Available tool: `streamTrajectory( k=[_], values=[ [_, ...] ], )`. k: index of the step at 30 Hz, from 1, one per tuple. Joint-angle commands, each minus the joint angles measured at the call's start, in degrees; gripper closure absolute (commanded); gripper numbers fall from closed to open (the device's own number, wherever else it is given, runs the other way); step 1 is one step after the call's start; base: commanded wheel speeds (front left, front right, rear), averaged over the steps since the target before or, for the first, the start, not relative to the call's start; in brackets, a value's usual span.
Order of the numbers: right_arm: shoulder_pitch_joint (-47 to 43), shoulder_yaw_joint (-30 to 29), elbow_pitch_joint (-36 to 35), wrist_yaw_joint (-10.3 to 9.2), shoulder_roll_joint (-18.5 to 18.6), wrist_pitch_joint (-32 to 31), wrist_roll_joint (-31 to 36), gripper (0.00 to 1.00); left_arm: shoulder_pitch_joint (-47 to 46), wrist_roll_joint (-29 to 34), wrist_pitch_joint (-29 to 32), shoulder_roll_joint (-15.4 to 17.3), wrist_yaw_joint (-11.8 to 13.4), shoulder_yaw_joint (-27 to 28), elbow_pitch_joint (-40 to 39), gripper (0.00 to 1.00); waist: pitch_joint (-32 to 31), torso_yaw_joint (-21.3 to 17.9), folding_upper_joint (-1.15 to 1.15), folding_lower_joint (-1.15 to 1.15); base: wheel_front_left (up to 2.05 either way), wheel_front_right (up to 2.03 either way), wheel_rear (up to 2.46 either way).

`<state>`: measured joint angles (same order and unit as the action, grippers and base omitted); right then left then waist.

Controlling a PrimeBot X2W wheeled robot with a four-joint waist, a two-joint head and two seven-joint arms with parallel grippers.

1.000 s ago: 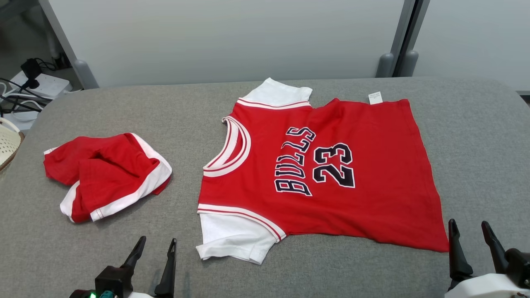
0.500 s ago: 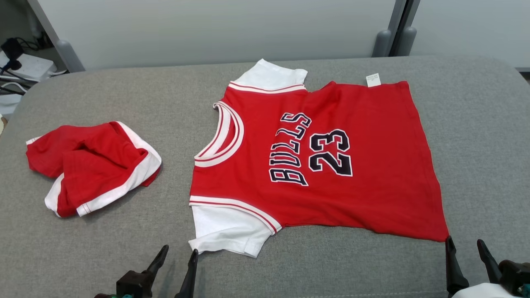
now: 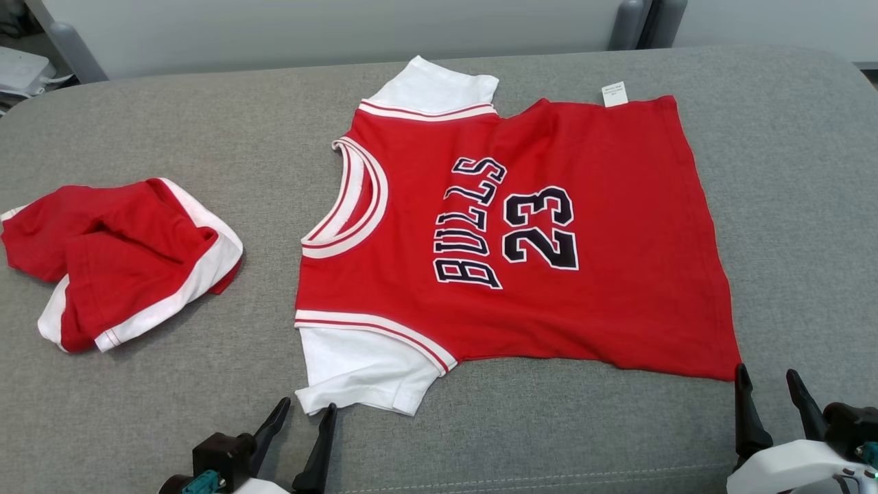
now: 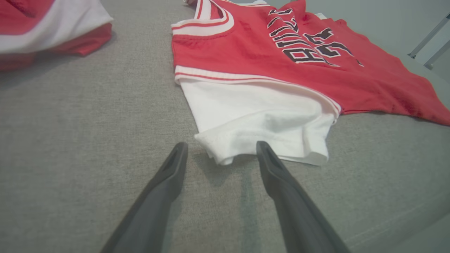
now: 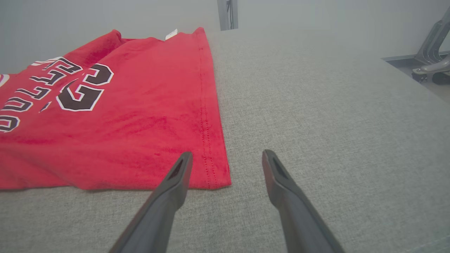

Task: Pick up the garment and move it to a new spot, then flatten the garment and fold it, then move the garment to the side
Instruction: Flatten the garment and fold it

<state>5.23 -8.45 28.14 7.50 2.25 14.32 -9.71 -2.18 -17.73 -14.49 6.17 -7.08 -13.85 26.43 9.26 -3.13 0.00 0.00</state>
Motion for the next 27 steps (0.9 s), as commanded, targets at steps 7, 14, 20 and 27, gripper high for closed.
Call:
streamTrajectory(
  k=[7, 14, 20, 27],
  values=[
    [1.9, 1.3, -1.6, -0.01, 0.6, 0.7, -0.7, 0.00, -2.9, -6.5, -0.5, 1.9, -0.4, -0.9, 0.0, 0.31, 0.6, -0.8, 0.00, 0.00, 0.00, 0.00, 0.00],
    [2.0, 1.1, -1.9, -0.01, 0.6, 0.7, -1.1, 0.00, -3.4, -9.5, -0.5, 3.1, -0.4, -2.7, -0.3, 1.00, 0.7, -0.7, 0.00, 0.00, 0.00, 0.00, 0.00],
    [2.2, 0.9, -2.1, -0.01, 0.6, 0.7, -1.2, 0.00, -3.6, -10.1, -0.5, 3.6, -0.4, -3.3, -1.2, 1.00, 0.6, -0.5, 0.00, 0.00, 0.00, 0.00, 0.00],
    [2.2, 0.4, -2.2, -0.01, 0.6, 0.7, -1.2, 0.00, -3.0, -8.9, -0.5, 4.6, -0.4, -5.0, -1.6, 1.00, 0.2, -0.1, 0.00, 0.00, 0.00, 0.00, 0.00]
  ],
)
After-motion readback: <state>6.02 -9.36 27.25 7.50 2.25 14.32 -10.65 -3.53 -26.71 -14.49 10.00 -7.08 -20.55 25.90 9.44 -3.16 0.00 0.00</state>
